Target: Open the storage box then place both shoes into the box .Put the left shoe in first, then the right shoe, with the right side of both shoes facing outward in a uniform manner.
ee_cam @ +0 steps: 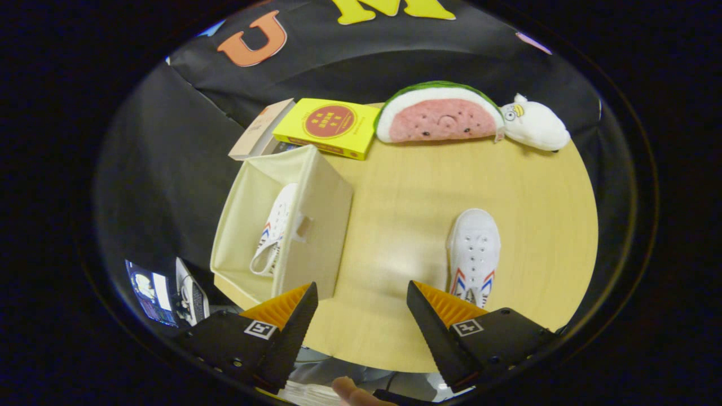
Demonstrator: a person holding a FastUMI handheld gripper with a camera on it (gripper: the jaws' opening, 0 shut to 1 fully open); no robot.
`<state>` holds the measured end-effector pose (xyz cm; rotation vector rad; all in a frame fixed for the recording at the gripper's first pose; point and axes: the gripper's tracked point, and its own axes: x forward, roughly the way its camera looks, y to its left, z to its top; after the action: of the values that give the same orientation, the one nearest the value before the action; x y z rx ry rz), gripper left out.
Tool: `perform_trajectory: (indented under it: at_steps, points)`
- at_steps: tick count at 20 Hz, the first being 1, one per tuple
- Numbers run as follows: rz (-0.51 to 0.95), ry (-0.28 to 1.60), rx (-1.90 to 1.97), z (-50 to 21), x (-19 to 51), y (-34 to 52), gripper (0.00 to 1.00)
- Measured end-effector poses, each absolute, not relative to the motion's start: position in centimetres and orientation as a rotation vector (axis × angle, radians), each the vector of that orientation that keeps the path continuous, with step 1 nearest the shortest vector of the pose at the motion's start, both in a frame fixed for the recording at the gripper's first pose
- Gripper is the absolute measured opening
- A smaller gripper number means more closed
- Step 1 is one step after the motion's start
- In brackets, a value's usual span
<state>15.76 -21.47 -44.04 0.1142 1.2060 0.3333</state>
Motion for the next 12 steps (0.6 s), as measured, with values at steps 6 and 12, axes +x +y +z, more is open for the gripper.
perform_trajectory:
  at_steps: [6, 12]
  points:
    - [0.198, 1.254, 0.027, -49.5, 16.3, -31.0, 0.96]
    - [0.155, 1.288, -0.121, -53.5, 15.4, -36.5, 0.97]
